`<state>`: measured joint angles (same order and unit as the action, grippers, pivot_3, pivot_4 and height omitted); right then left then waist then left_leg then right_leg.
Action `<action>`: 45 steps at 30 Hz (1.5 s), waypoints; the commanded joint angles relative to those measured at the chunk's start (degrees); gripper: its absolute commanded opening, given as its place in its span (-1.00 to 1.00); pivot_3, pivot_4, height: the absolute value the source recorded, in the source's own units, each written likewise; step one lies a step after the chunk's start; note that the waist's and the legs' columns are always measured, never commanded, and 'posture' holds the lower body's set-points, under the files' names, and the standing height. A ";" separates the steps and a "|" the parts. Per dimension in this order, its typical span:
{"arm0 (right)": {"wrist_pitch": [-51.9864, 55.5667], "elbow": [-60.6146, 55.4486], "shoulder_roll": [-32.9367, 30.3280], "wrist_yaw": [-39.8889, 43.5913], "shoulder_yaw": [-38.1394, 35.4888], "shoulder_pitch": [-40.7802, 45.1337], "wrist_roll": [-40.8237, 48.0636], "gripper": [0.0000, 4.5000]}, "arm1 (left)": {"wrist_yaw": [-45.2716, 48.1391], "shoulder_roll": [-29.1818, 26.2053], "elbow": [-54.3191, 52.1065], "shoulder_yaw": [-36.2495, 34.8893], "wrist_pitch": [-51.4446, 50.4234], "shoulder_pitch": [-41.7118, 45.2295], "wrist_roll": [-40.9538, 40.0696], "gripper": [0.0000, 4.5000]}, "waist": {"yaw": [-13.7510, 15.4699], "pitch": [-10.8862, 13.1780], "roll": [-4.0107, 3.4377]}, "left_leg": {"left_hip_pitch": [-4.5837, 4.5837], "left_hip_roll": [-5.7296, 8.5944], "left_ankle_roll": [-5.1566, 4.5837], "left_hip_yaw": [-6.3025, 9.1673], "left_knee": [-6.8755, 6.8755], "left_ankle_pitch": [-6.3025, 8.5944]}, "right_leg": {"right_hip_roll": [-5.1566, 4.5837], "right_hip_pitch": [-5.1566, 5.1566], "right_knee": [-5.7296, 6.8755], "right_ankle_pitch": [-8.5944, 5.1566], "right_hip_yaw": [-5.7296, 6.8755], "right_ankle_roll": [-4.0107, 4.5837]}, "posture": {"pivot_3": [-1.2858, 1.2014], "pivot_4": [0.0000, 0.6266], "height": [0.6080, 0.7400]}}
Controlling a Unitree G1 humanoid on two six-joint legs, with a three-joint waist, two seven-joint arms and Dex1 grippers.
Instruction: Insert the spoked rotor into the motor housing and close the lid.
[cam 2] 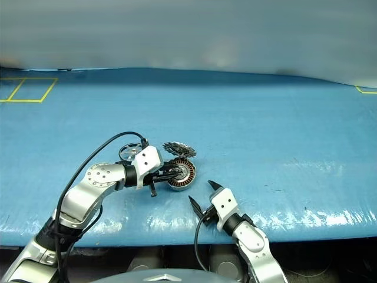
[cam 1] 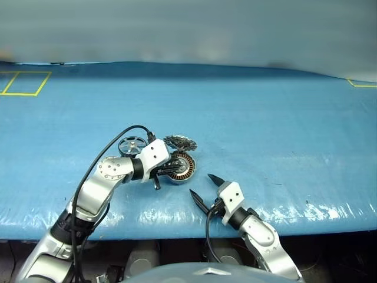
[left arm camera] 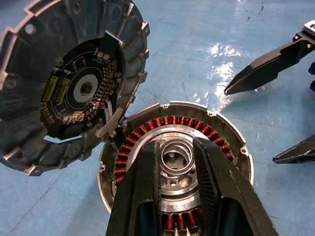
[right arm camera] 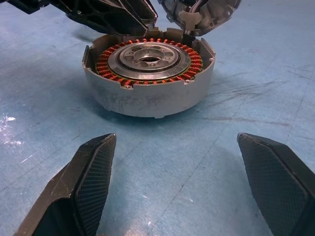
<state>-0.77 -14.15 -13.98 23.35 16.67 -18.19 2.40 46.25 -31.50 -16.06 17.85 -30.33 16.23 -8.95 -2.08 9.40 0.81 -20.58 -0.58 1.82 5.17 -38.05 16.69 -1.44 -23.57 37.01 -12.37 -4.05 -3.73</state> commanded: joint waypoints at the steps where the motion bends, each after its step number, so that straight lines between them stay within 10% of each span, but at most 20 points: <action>1: -0.81 -0.80 0.26 -0.21 -0.05 0.40 -0.06 0.85 | 0.16 0.71 1.14 0.81 1.53 1.67 1.09 -0.71 | -0.02 0.00 0.00 | 0.00 0.00 0.00 0.00 0.00 0.00 | 0.00 0.00 0.00 0.00 0.00 0.00 | 0.03 -0.52 1.00; 9: -0.69 -0.96 0.40 -0.81 -0.26 0.09 -0.11 0.85 | 0.34 1.23 4.10 1.86 1.93 2.72 2.70 -0.71 | -0.02 0.00 0.00 | 0.00 0.00 0.00 0.00 0.00 0.00 | 0.00 0.00 0.00 -0.01 -0.01 -0.03 | 0.03 -0.52 1.00; 20: -0.05 -0.96 0.24 -1.34 -0.28 0.17 -0.05 0.85 | 2.11 1.30 3.30 1.43 1.77 1.42 1.42 0.92 | -0.01 0.00 0.00 | 0.00 0.00 0.00 0.00 0.00 0.00 | 0.00 0.00 0.00 -0.01 -0.01 -0.03 | 0.03 -0.52 1.00; 28: 1.12 -2.73 -0.26 -1.28 -1.48 -0.64 1.05 0.85 | 3.52 0.72 -4.62 -4.88 -0.41 -2.96 -6.75 0.98 | 0.02 0.00 0.00 | -0.03 0.00 -0.01 0.01 0.03 0.01 | -0.01 -0.02 0.00 0.05 -0.01 0.10 | 0.03 -0.52 1.00; 42: 25.46 -19.62 -2.21 -1.83 -5.40 5.01 8.44 0.85 | -3.44 1.77 -12.57 -15.17 1.10 -16.92 -11.84 -0.93 | 0.02 -0.01 -0.02 | 0.01 -0.02 -0.01 -0.01 -0.03 0.00 | -0.01 0.00 0.01 -0.03 -0.03 -0.03 | 0.03 -0.52 1.00; 45: 37.75 -24.13 -3.19 -2.31 -6.11 9.17 12.16 0.85 | -3.28 3.06 -12.74 -15.73 7.48 -20.48 -11.01 -0.99 | 0.04 -0.01 -0.01 | 0.00 -0.02 0.00 0.03 -0.01 0.00 | -0.01 0.00 0.00 0.07 0.00 0.12 | 0.03 -0.52 1.00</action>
<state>31.69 -34.76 -17.00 21.27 11.50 -10.09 12.32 42.90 -29.03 -26.03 3.14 -27.10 -3.77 -20.14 -2.04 9.38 0.80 -20.59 -0.60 1.82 5.20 -38.06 16.69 -1.45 -23.57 37.00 -12.30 -4.04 -3.59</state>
